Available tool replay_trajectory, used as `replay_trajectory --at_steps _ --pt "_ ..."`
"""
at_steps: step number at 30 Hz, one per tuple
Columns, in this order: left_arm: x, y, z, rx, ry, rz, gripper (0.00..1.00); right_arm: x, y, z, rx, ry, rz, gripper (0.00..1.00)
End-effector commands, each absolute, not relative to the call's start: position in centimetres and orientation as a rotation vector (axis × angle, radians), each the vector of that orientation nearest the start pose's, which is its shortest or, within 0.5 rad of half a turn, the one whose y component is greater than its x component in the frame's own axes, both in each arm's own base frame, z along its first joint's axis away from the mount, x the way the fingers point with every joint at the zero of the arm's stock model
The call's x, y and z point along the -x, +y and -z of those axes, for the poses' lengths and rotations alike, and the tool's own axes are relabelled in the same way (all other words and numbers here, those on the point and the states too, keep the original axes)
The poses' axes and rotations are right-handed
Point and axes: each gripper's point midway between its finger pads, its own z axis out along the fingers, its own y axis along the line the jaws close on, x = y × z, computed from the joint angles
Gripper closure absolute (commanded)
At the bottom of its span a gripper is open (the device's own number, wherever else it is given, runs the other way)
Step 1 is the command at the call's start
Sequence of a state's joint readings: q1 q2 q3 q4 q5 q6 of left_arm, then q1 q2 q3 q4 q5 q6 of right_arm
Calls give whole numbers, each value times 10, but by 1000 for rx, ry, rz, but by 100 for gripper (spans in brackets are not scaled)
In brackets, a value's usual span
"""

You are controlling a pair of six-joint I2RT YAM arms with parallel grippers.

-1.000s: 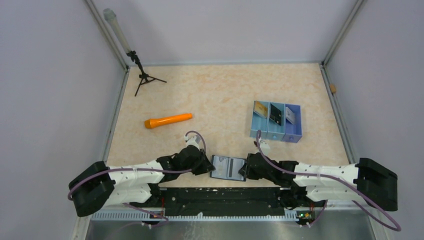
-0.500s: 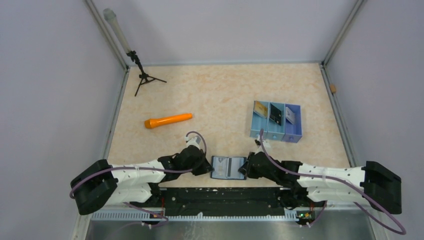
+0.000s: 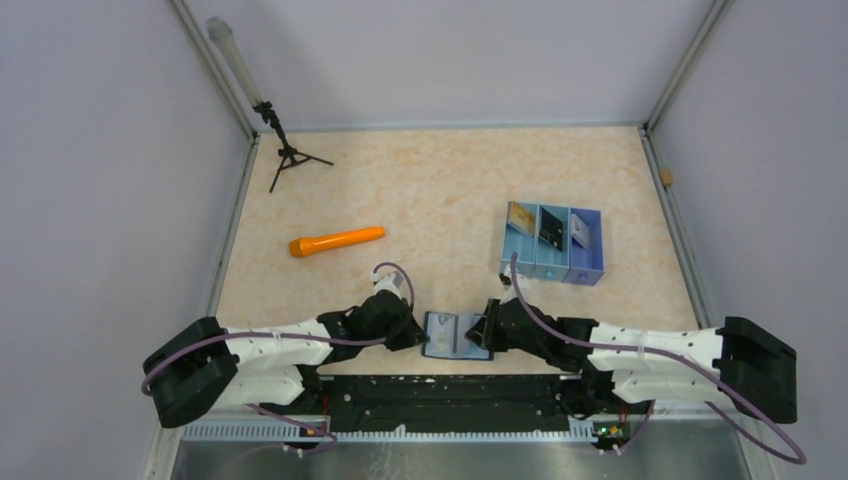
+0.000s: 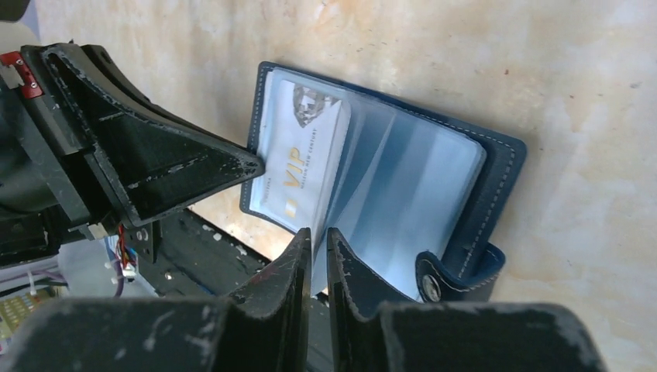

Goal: Put the credit cards into the card holder
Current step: Turn over the card slot in the card holder.

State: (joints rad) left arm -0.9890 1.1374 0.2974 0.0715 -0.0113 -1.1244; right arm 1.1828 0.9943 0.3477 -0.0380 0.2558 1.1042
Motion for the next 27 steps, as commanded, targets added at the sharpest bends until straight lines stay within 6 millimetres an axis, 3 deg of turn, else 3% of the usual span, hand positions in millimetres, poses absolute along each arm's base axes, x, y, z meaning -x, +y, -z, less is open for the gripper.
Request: replay_trajectory --at_steps 1,8,13,16,22,27 --pt "-129 -262 -29 167 2565 957 93 -124 297 -95 -3 2311 -1043 87" --pt "-130 -264 -29 169 2563 960 93 -124 318 -96 71 2311 -1085 82" --pt "-131 -261 -28 180 2562 946 92 -125 333 -99 118 2315 -1093 68" --pt "-134 -256 -30 194 2545 924 82 -127 335 -96 127 2327 -1067 57" --pt "-138 -234 -35 224 2514 840 65 -134 323 -90 74 2366 -952 49" --pt "-145 -213 -48 264 2449 779 48 -140 286 -73 -13 2415 -737 48"
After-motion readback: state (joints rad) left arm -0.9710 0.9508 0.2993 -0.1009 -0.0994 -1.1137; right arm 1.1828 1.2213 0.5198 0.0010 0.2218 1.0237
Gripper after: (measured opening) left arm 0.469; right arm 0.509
